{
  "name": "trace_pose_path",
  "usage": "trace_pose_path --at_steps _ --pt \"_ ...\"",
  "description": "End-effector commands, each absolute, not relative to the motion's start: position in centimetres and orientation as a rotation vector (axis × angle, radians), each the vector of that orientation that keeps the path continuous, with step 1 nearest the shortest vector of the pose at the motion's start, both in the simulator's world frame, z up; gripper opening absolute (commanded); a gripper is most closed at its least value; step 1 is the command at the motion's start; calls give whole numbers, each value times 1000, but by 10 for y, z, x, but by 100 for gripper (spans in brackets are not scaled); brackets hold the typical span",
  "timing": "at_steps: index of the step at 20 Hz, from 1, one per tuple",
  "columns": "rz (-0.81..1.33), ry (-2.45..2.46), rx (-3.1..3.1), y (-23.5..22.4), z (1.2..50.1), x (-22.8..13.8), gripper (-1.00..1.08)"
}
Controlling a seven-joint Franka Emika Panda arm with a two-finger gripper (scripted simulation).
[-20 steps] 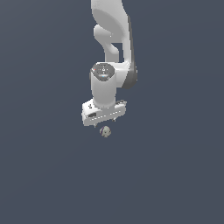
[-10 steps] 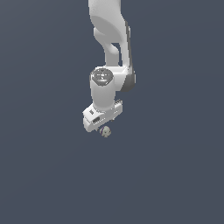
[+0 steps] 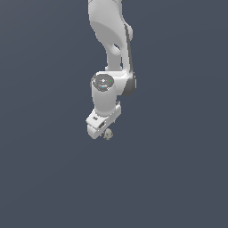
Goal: Pick up the object and move it to a goal position.
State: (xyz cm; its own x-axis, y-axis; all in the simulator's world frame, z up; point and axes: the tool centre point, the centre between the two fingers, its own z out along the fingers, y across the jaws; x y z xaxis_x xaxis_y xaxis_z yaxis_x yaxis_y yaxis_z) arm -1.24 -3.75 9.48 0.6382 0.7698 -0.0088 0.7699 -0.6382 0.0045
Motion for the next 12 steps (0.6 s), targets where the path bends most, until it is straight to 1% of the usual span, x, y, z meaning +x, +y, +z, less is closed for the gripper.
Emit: trace_pose_path --at_steps 1,12 --pt "-6 1398 2808 -37 92 -12 100" --pt "0 1513 2753 -37 87 -13 100"
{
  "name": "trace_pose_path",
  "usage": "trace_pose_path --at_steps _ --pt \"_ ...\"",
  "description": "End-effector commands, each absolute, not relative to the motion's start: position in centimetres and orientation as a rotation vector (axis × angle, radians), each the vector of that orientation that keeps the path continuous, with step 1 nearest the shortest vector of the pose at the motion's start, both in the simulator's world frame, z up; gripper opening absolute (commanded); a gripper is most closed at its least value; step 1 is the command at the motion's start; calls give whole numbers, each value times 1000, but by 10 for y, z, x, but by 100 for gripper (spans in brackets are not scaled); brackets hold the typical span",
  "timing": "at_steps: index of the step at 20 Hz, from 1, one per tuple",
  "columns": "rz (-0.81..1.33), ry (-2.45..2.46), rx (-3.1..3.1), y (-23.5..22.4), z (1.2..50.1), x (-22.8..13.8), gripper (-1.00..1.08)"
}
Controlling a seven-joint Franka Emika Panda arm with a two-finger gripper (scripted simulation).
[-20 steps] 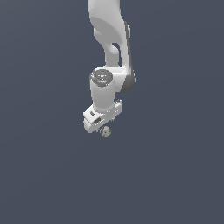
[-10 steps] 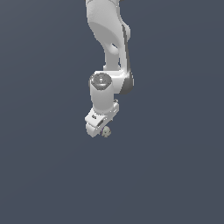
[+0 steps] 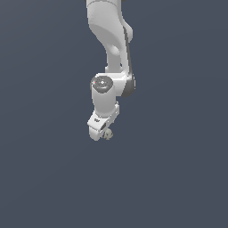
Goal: Pick up the object and move it to a goal position.
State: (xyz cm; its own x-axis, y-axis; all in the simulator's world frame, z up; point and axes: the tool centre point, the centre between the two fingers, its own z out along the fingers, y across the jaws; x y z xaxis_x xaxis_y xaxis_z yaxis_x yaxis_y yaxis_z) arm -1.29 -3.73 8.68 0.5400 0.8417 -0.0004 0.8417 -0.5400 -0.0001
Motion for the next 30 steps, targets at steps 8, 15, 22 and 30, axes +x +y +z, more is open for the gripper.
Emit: trace_pose_path --at_steps 8,15,22,30 --pt "0 1510 2755 -37 69 -14 100" --pt "0 1513 2753 -37 39 -14 100" --pt "0 1513 2753 -37 37 -13 -100" --pt "1 1512 2753 -38 38 -13 -100"
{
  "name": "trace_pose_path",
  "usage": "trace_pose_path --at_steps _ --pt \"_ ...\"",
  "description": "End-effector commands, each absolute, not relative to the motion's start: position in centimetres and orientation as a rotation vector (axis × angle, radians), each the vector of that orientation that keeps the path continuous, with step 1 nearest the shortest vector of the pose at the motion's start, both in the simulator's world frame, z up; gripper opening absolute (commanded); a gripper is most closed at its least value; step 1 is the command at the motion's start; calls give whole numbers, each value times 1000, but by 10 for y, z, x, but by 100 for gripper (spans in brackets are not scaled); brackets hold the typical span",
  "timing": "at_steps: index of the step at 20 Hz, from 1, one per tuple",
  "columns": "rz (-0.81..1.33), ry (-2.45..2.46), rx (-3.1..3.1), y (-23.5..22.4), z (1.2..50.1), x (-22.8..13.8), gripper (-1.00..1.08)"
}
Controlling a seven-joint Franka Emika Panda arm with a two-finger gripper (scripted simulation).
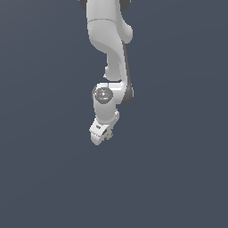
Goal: Pick up the object and move it to a goal position.
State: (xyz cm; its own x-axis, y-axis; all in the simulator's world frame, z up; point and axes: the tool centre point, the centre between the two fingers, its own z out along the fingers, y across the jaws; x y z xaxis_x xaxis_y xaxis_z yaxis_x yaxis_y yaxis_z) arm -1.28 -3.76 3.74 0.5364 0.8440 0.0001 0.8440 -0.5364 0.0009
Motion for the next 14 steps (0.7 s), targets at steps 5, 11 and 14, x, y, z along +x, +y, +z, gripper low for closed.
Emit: trace_pose_path --at_steps 5,11,14 --pt "1 1512 2753 -46 45 -7 -100" --pt "2 1513 2753 -69 66 9 -100" --pt "2 1513 2754 -85 80 20 -100"
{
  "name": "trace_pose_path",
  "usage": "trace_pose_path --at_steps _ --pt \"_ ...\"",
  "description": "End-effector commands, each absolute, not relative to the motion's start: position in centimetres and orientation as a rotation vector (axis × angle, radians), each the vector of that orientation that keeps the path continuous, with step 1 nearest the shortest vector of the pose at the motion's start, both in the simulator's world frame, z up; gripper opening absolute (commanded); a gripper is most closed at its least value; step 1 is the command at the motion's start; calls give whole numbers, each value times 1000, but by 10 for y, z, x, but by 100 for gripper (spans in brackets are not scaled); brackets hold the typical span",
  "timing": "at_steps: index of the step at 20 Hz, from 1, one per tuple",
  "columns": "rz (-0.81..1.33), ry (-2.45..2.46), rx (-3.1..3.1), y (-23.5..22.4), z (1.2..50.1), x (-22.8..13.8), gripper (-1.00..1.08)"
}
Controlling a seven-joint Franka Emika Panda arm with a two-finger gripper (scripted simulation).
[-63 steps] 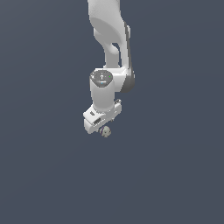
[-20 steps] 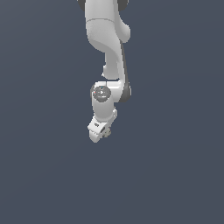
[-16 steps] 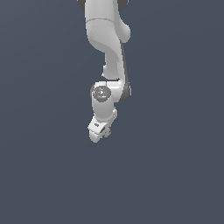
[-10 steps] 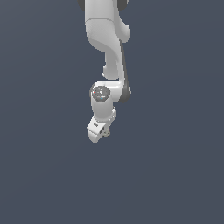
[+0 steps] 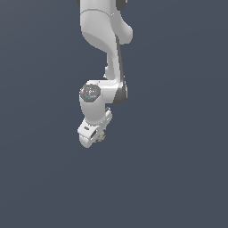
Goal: Pick up the object and move it to a goal position.
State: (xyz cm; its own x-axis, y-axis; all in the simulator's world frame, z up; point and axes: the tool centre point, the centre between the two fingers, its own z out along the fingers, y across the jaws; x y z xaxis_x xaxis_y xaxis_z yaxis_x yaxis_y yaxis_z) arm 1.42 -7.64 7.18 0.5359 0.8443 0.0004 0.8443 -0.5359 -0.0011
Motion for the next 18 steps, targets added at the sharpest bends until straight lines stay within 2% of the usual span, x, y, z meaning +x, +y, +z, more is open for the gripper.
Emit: trace_pose_path --at_steps 1,10,18 --pt "-2 -1513 -2753 -90 85 24 -100" --pt "-2 -1513 -2752 -142 131 62 -100" --pt "-1 -1513 -2753 -167 153 82 -100"
